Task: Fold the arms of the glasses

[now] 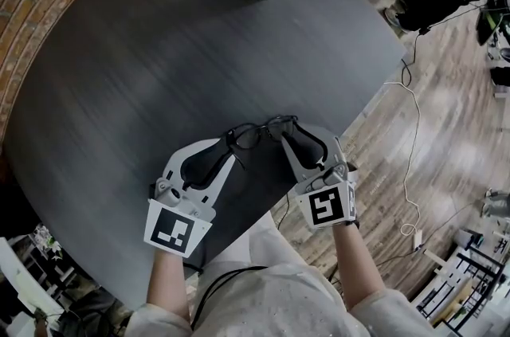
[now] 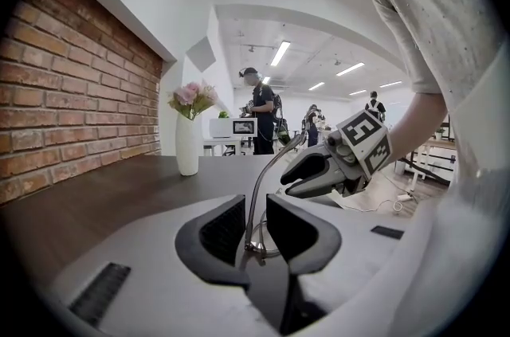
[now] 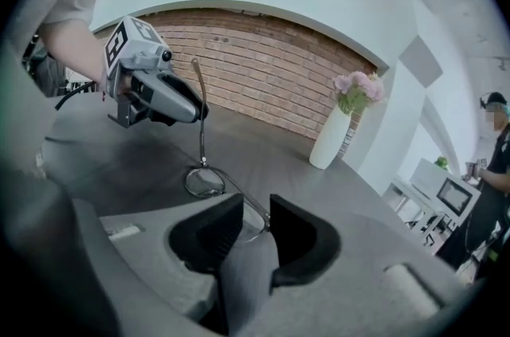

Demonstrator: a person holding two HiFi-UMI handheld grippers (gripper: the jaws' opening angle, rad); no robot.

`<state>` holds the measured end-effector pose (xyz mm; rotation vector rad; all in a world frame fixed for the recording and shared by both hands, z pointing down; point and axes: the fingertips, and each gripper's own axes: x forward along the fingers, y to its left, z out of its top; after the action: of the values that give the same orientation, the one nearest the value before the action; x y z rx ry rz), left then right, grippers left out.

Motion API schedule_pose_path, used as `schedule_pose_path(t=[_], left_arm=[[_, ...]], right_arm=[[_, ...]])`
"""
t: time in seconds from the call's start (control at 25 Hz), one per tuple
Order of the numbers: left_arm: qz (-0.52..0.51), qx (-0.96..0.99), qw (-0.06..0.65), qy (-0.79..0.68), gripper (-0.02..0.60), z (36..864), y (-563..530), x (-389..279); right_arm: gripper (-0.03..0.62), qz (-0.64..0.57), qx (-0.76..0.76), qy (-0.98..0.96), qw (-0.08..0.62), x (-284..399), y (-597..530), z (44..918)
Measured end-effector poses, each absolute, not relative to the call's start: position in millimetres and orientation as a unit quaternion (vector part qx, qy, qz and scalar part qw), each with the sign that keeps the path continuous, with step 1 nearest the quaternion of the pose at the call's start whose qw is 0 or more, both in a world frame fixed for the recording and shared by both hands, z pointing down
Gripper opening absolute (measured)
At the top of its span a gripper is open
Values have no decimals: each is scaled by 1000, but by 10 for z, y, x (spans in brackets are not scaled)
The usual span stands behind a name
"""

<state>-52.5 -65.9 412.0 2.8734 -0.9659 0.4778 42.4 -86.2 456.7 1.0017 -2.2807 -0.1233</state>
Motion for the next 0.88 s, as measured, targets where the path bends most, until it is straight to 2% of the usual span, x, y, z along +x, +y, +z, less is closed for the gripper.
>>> schedule_pose_path(t=[0.2,0.48,0.88], left_arm=[[154,936,28,-314,78,4050,-655,-499],[151,939,27,-307,78,4046,-660,-496],[159,940,28,-300,21,4047,-689,-458]], right_arm=[[94,6,388,-876,287,436,-850,4580],[78,101,438,-869,205,667,-999,4588],[63,135,431,-868,206,718,-1044,4670]])
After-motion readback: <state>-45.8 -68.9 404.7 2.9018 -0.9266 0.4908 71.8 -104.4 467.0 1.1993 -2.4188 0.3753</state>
